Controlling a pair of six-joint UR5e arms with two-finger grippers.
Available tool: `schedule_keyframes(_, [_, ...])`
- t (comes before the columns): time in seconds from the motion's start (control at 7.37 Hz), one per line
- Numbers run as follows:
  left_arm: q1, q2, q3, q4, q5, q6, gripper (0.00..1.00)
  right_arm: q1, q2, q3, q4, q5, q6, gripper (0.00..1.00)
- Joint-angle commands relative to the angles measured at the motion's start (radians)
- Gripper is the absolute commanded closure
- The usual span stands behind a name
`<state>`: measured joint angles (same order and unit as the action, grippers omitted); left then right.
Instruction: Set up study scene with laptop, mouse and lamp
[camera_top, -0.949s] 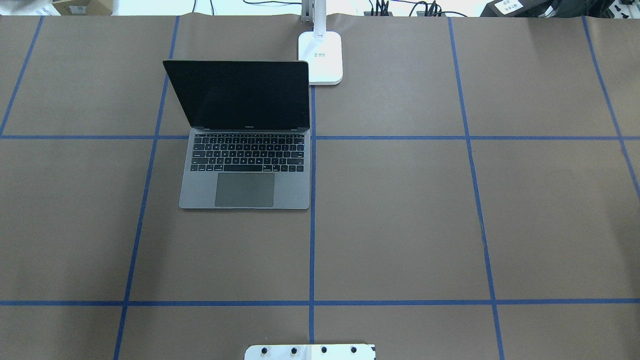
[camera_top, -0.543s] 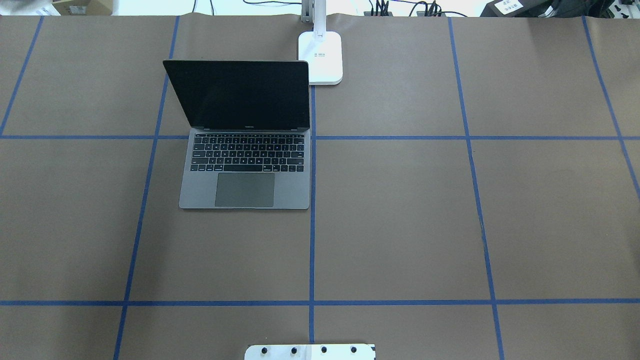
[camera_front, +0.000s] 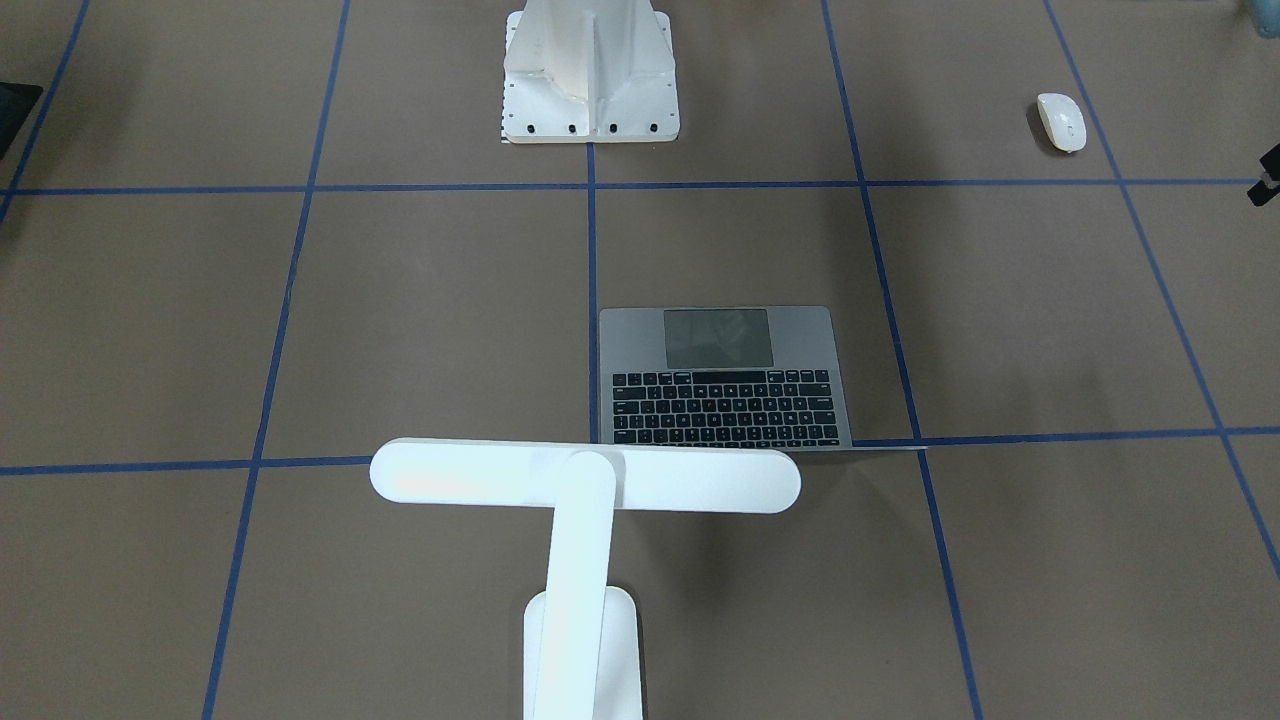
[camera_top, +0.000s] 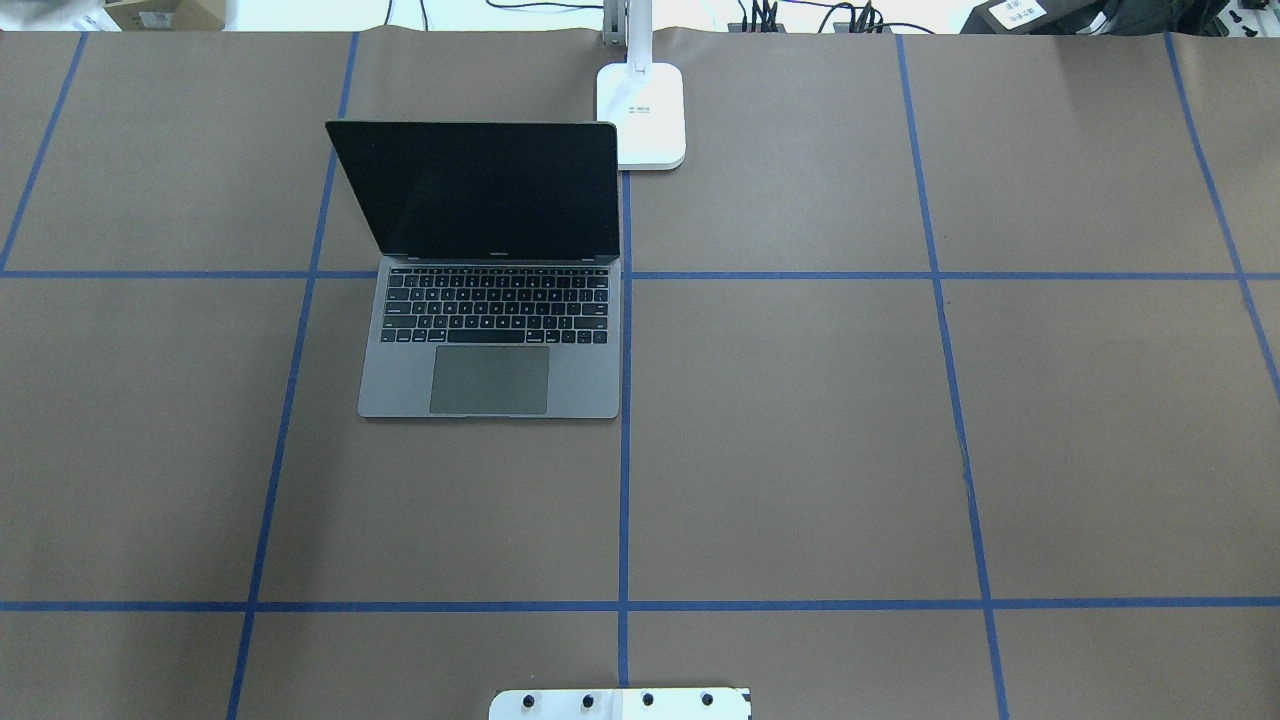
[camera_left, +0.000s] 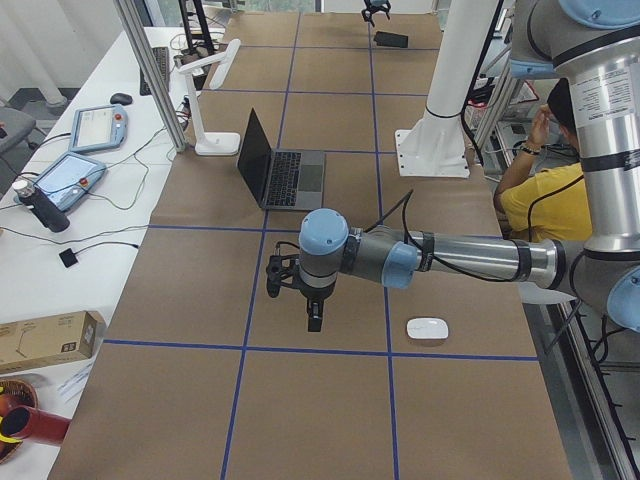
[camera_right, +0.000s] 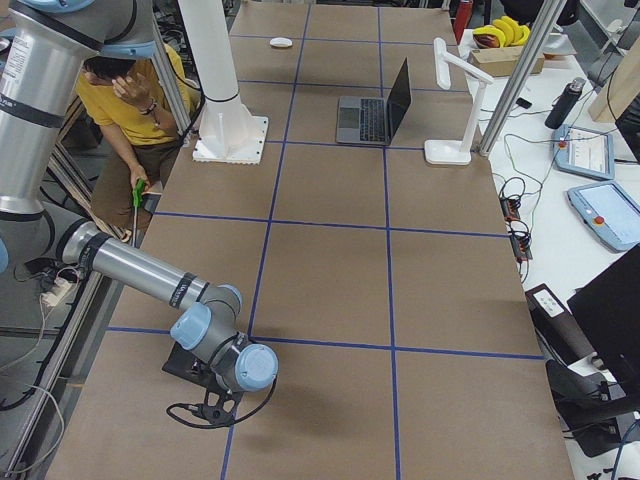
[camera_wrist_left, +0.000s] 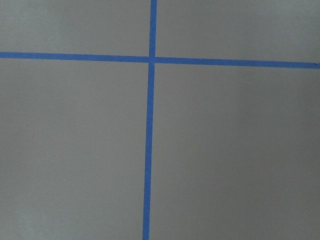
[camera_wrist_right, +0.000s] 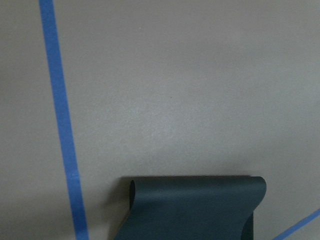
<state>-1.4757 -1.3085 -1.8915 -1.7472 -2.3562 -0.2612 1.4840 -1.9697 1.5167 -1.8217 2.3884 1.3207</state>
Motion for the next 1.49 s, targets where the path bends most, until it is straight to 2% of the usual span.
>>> schedule_keyframes(0.0, [0.0, 0.0, -0.001, 0.0, 0.0, 0.002, 0.0, -0.027, 0.043, -0.053, -0.001, 0.015, 0.011, 0.09])
schedule_keyframes(0.14, [0.0, 0.0, -0.003, 0.0, 0.0, 0.002, 0.0, -0.045, 0.061, -0.078, -0.001, 0.02, 0.02, 0.11])
schedule_keyframes(0.81, [0.0, 0.0, -0.006, 0.0, 0.0, 0.002, 0.0, -0.142, 0.065, -0.081, 0.002, 0.012, 0.025, 0.22])
schedule_keyframes(1.36, [-0.002, 0.0, -0.008, 0.0, 0.0, 0.002, 0.0, -0.162, 0.054, -0.081, 0.002, -0.024, 0.023, 0.33])
